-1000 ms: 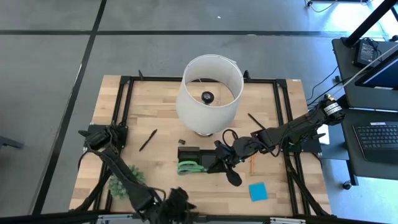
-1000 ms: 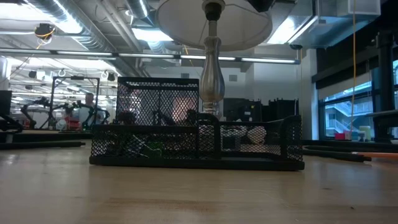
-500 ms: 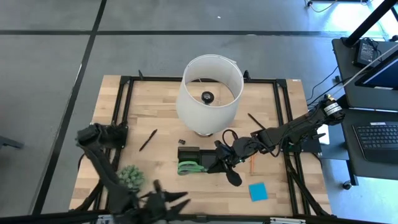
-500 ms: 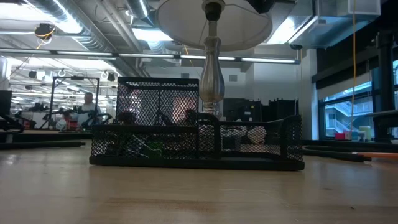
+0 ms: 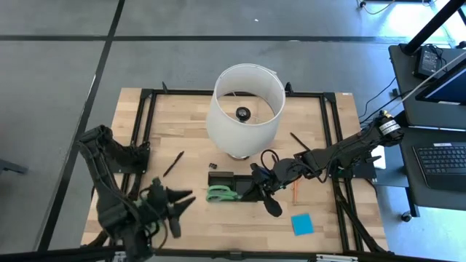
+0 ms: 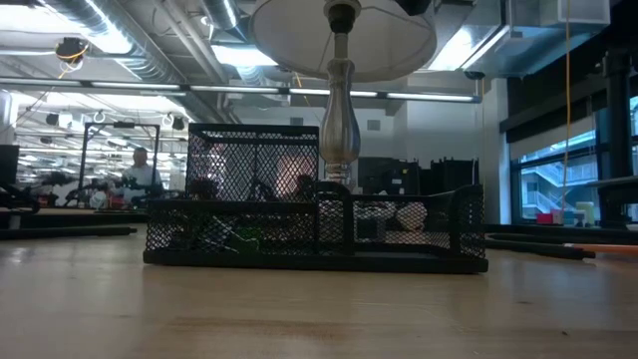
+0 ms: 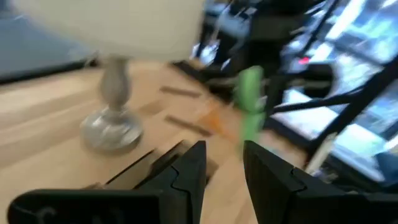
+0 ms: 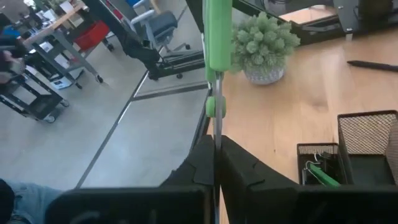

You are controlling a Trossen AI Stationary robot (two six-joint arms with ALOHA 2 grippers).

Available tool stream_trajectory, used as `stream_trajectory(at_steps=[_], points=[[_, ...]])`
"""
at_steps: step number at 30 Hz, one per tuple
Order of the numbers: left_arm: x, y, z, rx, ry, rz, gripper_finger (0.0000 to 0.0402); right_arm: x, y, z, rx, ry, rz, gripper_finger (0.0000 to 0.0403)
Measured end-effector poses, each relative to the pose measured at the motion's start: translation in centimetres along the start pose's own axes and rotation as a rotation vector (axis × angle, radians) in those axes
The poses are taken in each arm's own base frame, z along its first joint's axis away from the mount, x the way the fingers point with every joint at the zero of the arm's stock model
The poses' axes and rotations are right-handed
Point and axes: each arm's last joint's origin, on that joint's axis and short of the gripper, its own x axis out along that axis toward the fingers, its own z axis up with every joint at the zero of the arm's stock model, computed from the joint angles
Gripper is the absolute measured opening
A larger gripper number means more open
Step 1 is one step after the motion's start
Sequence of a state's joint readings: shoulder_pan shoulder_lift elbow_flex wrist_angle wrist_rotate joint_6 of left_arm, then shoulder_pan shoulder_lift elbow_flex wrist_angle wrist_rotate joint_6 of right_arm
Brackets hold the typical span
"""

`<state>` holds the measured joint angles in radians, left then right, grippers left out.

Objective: Pick and place office supplies into organizer
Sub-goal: Put the green scissors into the black desk organizer

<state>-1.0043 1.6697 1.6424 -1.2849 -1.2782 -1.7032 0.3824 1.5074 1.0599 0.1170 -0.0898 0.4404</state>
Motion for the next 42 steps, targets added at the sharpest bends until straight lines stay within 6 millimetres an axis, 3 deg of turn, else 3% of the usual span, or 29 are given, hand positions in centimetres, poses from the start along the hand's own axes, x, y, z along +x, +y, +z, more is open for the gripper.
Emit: stream_trajectory(at_steps=[5,10,20,27,42], points=[[0.1,0.5,-0.1,-0.005,0.046,0.031,0.01,0.0,-0.2,0.1,-0.006,-0.025,-0.059,0.0015],[0.4,-0.2,-1.3,0.108,0.147,0.03,0.01,0.0,-0.1,0.5,-0.066,-0.075,-0.075,0.0015],[3.4,-2.4,-2.9,0.308,0.124,0.01,0.0095,0.0,0.3,0.9,-0.171,-0.115,-0.014,0.0015],[4.9,-3.3,-2.5,0.321,0.082,-0.002,0.0074,0.1,1.0,0.6,-0.278,-0.098,0.027,0.0015],[5.1,-5.7,-1.6,0.286,-0.002,-0.094,0.0063,0.1,1.1,0.3,-0.284,-0.075,0.028,0.0015]])
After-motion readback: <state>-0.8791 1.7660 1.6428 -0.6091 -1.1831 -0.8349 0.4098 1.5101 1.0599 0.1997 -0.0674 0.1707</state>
